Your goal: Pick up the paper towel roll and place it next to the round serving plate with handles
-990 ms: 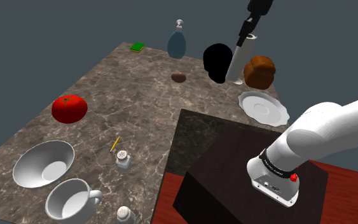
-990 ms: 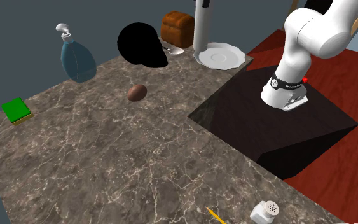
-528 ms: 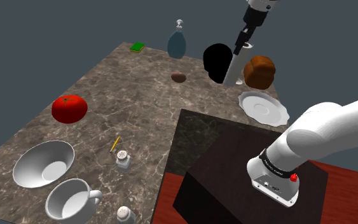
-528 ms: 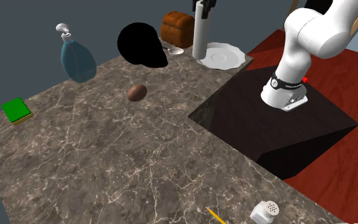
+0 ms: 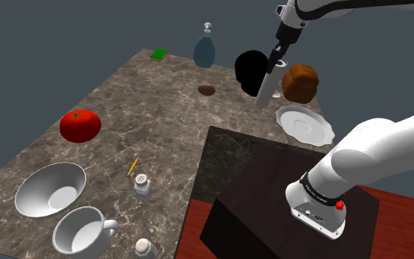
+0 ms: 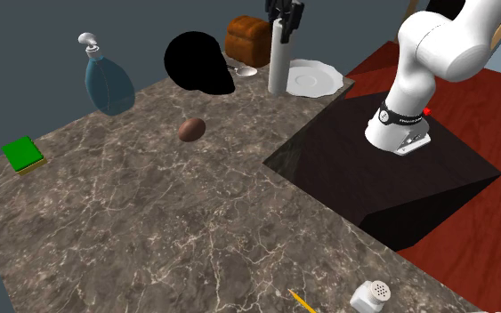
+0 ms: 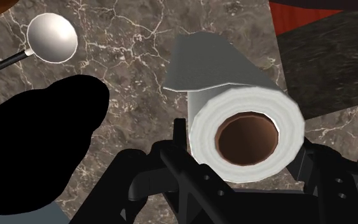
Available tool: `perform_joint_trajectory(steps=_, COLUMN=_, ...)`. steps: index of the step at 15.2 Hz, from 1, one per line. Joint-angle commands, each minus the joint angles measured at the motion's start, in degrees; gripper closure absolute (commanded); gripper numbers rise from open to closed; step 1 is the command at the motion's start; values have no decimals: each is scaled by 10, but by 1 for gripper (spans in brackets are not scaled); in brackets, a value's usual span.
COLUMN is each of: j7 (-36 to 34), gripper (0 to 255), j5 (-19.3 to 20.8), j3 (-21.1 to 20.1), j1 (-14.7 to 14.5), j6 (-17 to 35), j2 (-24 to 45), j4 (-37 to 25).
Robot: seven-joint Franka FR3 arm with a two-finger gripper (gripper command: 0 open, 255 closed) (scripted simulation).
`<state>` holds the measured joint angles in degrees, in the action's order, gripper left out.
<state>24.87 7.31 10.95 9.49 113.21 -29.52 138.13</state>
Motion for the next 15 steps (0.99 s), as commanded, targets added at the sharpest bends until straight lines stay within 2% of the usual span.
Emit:
perform_joint_trajectory(steps=1, j7=0, gripper=255, j5=1, j3=2, j1=1, j6=17, j2=2, j4=14)
perform_joint_trajectory(steps=15, j7=-2, gripper=255, j5=7, j3=12, j1=2, j6=134, j2=39, j4=95)
